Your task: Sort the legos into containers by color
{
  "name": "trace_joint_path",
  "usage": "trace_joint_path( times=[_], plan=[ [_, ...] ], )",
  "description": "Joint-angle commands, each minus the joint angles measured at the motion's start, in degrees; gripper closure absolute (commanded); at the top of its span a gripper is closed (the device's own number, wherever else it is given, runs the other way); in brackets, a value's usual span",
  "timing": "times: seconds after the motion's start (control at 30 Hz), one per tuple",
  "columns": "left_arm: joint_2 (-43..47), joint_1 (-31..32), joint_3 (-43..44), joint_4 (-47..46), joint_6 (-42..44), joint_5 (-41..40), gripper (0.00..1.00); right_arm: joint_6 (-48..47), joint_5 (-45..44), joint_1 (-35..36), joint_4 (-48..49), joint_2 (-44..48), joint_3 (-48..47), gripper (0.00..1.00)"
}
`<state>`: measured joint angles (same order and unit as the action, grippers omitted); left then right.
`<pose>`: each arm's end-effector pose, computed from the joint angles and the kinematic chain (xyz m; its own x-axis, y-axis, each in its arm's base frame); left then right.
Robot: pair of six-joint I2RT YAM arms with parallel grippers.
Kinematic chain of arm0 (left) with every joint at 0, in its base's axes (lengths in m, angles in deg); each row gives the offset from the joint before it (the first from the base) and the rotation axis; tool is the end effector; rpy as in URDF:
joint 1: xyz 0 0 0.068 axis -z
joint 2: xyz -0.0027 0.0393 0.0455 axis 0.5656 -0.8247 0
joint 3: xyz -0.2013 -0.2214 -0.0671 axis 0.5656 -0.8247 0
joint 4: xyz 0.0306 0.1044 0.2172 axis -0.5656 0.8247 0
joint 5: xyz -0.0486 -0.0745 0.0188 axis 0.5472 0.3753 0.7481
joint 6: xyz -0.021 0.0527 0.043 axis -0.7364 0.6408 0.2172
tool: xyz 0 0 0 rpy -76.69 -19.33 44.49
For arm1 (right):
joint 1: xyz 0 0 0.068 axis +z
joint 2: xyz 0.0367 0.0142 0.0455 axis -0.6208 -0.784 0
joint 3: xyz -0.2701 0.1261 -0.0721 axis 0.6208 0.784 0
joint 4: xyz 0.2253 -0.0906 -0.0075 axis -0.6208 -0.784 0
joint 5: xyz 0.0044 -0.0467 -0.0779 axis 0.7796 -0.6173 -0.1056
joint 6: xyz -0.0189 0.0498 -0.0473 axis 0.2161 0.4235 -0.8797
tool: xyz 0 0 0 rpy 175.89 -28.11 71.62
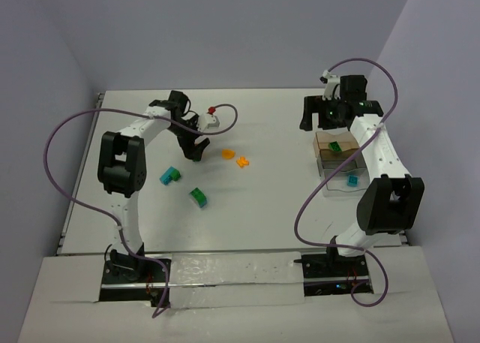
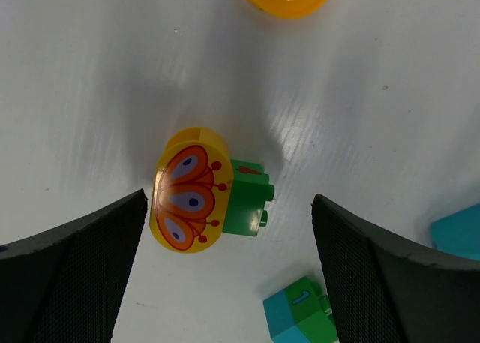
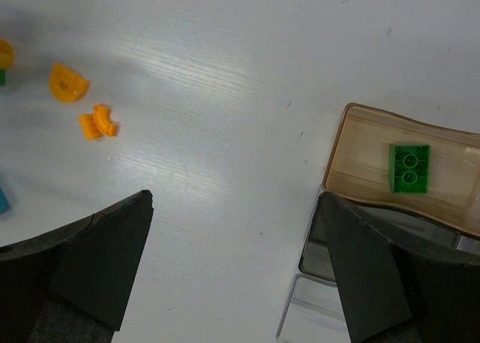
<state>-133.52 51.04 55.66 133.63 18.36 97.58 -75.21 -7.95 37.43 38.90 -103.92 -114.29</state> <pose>0.4130 -0.1505 0.2133 -0.3213 0.7948 -0.5148 0.9392 0.3370 -0.0659 0.3389 0.0144 0.3527 -0.7037 -0.0814 -0.7058 -0.2879 0.9409 0.1785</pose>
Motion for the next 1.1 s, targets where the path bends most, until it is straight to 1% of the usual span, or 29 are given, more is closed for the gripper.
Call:
trace_joint_path(
  times=[0.0,0.1,0.3,0.4,0.53,0.6,0.7,0.8,0.83,0.97,1.07],
  plan=[
    [-1.3,-0.7,3.8,2.5,4.9,2.6,0.02,-0.8,0.6,0.6,-1.1,1.0,-1.1,0.00],
    [-2.2,-1.1,3.2,0.6,4.6,2.1,0.04,-0.7,0.9,0.7,-1.1,1.0,-1.1,0.00],
    [-4.4,-2.2,3.7,0.4,5.4,2.5,0.07,-0.4,1.9,0.7,-1.7,1.1,-1.9,0.00],
    [-4.2,-2.4,3.1,0.4,6.3,2.9,0.08,0.1,2.3,2.8,-2.0,1.3,-2.2,0.00],
    [-4.3,-2.4,3.1,0.6,6.6,3.1,0.13,1.1,3.8,3.9,-1.9,1.5,-2.8,0.00],
    [-4.5,-2.4,3.0,0.5,6.6,3.0,0.17,1.7,4.8,4.3,-1.2,1.9,-2.3,0.00],
    [-4.4,-2.4,2.5,0.5,6.5,3.9,0.32,3.0,6.6,5.4,1.0,2.8,-0.4,0.00],
    [-3.8,-2.4,1.7,0.2,6.0,5.2,0.41,4.6,9.3,6.4,1.9,2.6,0.5,0.00],
    [-3.3,-2.4,1.0,-0.2,5.4,5.7,0.45,5.6,10.1,6.7,1.7,1.9,0.3,0.00],
    [-1.5,-2.4,-1.1,-2.8,2.5,6.8,0.56,10.3,15.7,6.8,2.6,-0.1,0.5,0.00],
    [1.4,-2.3,-2.5,-5.9,-2.1,8.3,0.66,15.2,18.1,7.4,6.9,-0.3,2.3,0.00]
  ],
)
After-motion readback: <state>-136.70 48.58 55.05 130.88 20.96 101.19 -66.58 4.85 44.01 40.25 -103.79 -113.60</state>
